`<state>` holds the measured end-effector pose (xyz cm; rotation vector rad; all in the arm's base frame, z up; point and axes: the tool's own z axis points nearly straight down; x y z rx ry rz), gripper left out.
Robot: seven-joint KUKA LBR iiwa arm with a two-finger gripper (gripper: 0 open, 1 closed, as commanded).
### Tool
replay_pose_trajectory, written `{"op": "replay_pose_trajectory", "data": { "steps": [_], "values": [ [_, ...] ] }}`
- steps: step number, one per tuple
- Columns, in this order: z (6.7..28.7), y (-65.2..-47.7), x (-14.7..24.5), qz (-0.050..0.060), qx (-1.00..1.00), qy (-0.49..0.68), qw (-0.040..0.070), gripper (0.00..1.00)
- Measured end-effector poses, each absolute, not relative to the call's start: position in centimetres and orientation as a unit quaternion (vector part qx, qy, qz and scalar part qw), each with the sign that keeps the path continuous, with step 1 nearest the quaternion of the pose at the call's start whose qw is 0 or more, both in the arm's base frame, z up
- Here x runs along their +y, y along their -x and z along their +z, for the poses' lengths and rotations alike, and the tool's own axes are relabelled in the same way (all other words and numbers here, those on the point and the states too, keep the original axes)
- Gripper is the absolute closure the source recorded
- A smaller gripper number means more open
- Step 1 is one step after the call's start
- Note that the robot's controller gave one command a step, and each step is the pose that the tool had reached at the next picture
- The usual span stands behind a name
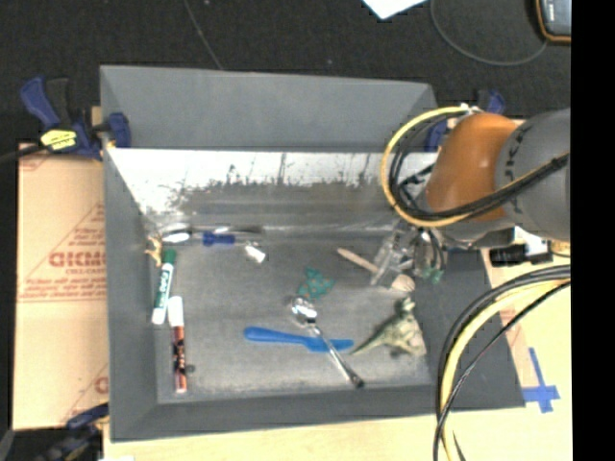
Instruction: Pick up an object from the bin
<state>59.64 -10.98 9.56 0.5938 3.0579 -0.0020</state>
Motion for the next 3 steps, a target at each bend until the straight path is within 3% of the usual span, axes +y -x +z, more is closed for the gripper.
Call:
{"op": "replay_pose_trajectory", "data": {
  "steps": [3],
  "values": [
    [14.1,-59.7,-11.0,0.0,0.982,-0.19,0.016,1.0]
  ]
}}
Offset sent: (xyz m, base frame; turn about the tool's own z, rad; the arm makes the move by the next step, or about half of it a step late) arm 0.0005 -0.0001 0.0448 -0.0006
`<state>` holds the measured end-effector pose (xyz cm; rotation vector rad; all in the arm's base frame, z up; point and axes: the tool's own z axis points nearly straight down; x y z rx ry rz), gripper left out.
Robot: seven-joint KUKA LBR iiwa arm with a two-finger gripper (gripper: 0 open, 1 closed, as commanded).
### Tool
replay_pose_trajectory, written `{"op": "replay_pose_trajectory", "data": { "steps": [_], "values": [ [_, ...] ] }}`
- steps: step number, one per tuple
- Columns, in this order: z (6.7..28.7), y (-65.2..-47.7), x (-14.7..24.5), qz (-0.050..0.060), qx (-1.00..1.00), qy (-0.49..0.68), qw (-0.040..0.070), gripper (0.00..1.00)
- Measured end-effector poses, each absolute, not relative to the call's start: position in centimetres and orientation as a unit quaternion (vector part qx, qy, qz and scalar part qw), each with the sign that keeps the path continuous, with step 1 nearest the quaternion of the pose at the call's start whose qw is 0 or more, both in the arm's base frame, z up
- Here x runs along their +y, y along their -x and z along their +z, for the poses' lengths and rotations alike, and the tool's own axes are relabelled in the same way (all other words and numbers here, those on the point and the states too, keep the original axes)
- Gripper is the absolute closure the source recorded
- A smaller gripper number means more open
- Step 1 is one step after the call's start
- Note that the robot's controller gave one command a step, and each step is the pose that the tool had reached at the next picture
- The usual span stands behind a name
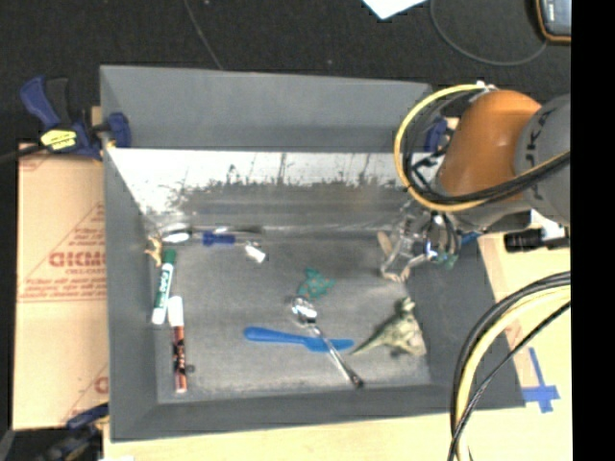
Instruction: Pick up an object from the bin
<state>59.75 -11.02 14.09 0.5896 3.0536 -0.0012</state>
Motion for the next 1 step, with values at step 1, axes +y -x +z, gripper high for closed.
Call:
{"op": "replay_pose_trajectory", "data": {
  "steps": [1],
  "values": [
    [14.91,-59.86,-11.08,0.0,0.982,-0.189,0.019,1.0]
  ]
}}
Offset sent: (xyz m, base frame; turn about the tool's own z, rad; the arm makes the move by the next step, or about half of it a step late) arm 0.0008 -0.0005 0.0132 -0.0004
